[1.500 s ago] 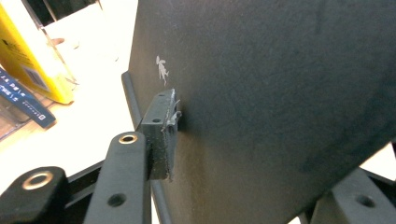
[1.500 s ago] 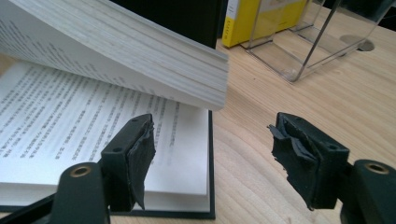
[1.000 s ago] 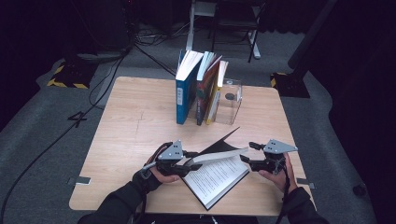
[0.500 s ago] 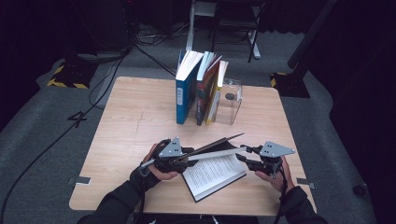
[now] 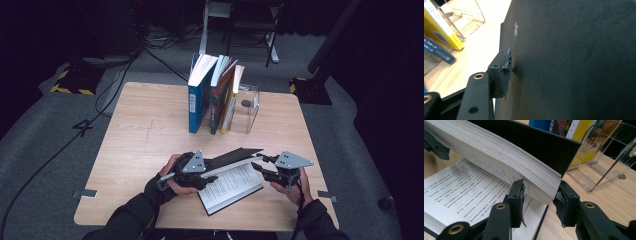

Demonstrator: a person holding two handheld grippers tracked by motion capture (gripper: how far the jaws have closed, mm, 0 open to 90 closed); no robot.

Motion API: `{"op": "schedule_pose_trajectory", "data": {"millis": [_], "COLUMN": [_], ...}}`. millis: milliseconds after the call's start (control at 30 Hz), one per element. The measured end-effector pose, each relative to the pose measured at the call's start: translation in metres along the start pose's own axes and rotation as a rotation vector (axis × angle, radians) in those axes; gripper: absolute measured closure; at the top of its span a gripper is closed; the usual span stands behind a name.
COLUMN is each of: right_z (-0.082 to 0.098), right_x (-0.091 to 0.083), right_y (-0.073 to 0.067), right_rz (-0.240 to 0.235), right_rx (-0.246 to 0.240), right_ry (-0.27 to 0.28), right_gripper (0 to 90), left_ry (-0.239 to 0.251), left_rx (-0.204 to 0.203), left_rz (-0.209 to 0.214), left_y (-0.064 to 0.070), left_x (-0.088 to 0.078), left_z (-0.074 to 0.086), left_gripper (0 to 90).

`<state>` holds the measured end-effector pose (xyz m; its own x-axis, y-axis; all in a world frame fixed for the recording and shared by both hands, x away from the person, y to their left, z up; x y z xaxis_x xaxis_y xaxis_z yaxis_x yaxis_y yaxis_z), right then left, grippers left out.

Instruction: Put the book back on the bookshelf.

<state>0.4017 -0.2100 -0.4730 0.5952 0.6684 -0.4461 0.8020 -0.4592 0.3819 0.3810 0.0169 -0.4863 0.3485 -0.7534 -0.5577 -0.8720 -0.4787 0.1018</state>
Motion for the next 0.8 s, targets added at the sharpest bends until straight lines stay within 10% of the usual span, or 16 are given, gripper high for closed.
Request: {"op": "schedule_pose_trajectory", "data": {"millis": [233,567,800], "right_z": [-0.005,0.004,-0.008], "right_x": [0.001,0.015,0.024], "right_y": [0.005,0.003,-0.010], "right_rz": [-0.008,-0.130,-0.237], "right_rx": [0.042,0.050,-0.035], "right_ry": [0.056,0.034,0.087], "right_gripper": [59.7,23.6,40.8], "left_ry": [0.057,0.070,0.067], "left_rx": [0.029,-0.011,-0.039], "left_rz": [-0.073,0.079,0.121], "left_y": [-0.005,-0.009,-0.014], "left_x": [-0.007,-0.030,-0.034], "left_z": [-0.003,0.008,0.010], "left_gripper": [65.6,67.7,65.1]}}
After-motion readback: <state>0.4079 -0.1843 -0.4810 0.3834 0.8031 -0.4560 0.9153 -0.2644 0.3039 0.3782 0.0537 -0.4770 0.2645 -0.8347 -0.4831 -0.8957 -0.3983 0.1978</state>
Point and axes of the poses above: each handheld gripper's, and its own axes: x roughly forward along the jaws, z roughly out of its underside, y roughly to its right, the point moved 7 cm from there along x, roughly forward along the jaws, and after that the axes turned 15 degrees about -x, right-handed, at the moved point
